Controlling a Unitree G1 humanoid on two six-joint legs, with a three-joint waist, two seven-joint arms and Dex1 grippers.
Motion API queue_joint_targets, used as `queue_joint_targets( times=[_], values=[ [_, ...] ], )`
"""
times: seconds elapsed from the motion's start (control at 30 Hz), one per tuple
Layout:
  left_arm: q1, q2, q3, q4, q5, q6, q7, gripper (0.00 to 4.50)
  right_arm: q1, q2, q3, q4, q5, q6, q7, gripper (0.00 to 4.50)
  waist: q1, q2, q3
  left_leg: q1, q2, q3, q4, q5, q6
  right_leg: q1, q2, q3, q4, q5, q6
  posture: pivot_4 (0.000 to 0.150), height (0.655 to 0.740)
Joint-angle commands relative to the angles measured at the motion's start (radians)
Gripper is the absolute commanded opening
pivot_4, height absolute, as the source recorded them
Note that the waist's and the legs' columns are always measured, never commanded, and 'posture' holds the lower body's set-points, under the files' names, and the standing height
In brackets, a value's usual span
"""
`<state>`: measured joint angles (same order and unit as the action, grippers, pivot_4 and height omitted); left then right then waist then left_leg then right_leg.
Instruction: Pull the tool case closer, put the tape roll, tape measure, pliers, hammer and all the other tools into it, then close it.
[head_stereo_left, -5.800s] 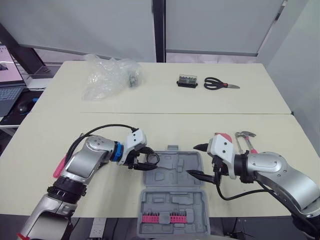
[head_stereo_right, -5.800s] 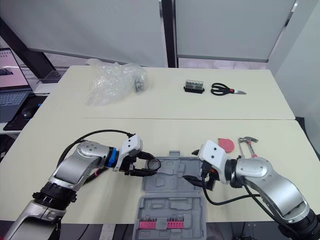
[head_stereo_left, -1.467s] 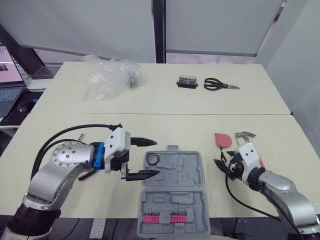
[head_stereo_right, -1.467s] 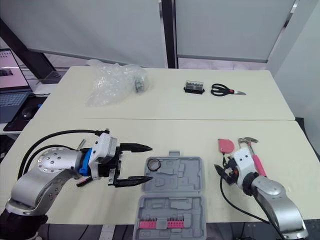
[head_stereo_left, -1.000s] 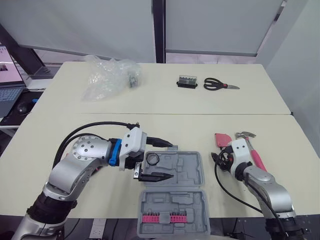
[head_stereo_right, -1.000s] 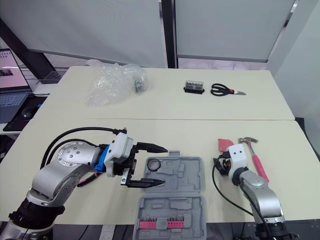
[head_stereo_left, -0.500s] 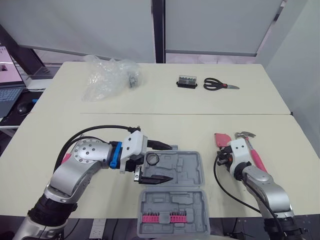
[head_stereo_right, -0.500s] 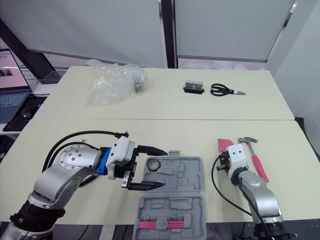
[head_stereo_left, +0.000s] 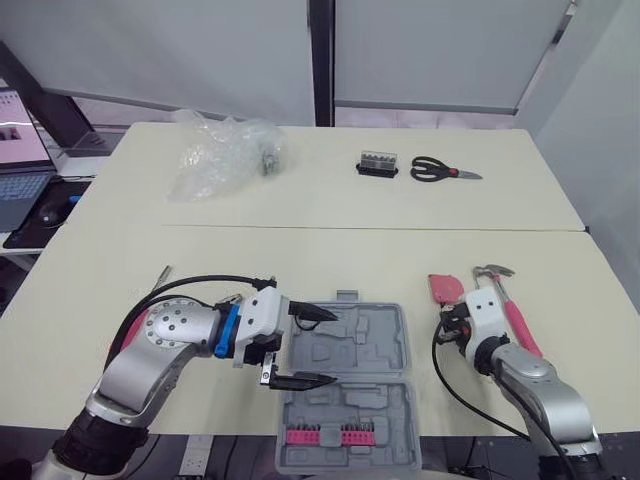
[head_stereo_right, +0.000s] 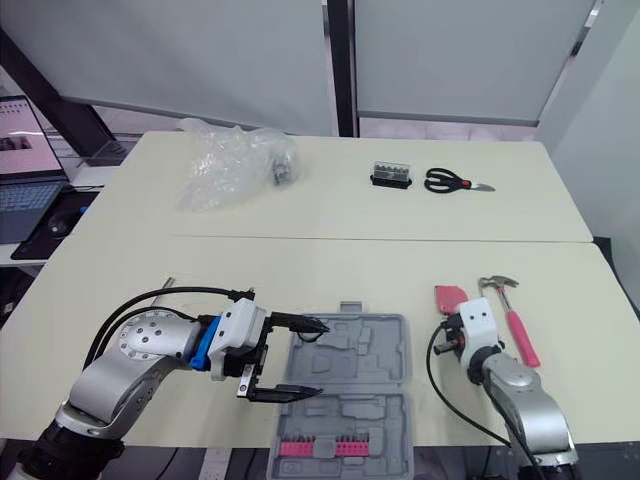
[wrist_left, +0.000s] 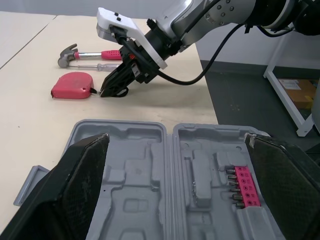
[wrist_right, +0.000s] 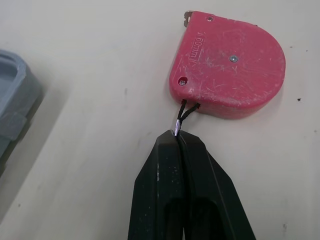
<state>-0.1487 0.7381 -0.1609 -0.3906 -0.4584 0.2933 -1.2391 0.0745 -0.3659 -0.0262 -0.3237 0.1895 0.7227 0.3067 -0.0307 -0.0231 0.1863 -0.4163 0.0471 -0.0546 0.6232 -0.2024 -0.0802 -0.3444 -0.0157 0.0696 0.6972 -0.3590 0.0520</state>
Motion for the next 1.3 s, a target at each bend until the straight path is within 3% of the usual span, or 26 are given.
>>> queue_joint_targets(
  times=[0.03,0.23,0.53,0.73,0.77,1.3],
  values=[
    [-0.017,-0.021,-0.013,-0.006,-0.004,-0.016,0.001,4.50,0.024,-0.003,-0.022,-0.030,0.016,0.020,0.007,0.02,0.000,0.000,0.000,0.000,0.000,0.000,0.000,0.000,0.000,0.000,0.000,0.000,0.000,0.000,0.000,0.150,0.7400],
    [-0.026,-0.036,-0.013,-0.001,-0.001,-0.013,0.007,4.50,0.013,-0.013,-0.001,-0.009,-0.003,-0.034,0.019,1.30,-0.002,0.000,0.000,0.000,0.000,0.000,0.000,0.000,0.000,0.000,0.000,0.000,0.000,0.000,0.000,0.150,0.7400],
    [-0.028,-0.038,-0.006,0.004,0.003,-0.014,0.015,4.50,-0.023,0.000,0.018,0.055,-0.027,-0.088,0.017,1.30,-0.002,0.000,0.000,0.000,0.000,0.000,0.000,0.000,0.000,0.000,0.000,0.000,0.000,0.000,0.000,0.150,0.7400],
    [-0.017,-0.031,0.003,-0.014,-0.005,-0.010,0.016,4.50,-0.006,-0.003,0.022,0.052,-0.027,-0.102,0.029,0.08,-0.002,0.000,0.000,0.000,0.000,0.000,0.000,0.000,0.000,0.000,0.000,0.000,0.000,0.000,0.000,0.150,0.7400],
    [-0.015,-0.028,0.005,-0.017,-0.006,-0.011,0.013,4.50,0.000,-0.004,0.022,0.048,-0.027,-0.101,0.031,0.03,-0.002,0.000,0.000,0.000,0.000,0.000,0.000,0.000,0.000,0.000,0.000,0.000,0.000,0.000,0.000,0.150,0.7400],
    [0.148,0.060,0.016,-0.133,-0.008,-0.061,-0.013,4.50,0.287,-0.099,-0.075,-0.301,0.145,0.127,0.123,0.03,0.000,0.000,0.000,0.000,0.000,0.000,-0.001,0.000,0.000,0.000,0.000,0.000,-0.001,0.000,0.000,0.150,0.7400]
  ],
)
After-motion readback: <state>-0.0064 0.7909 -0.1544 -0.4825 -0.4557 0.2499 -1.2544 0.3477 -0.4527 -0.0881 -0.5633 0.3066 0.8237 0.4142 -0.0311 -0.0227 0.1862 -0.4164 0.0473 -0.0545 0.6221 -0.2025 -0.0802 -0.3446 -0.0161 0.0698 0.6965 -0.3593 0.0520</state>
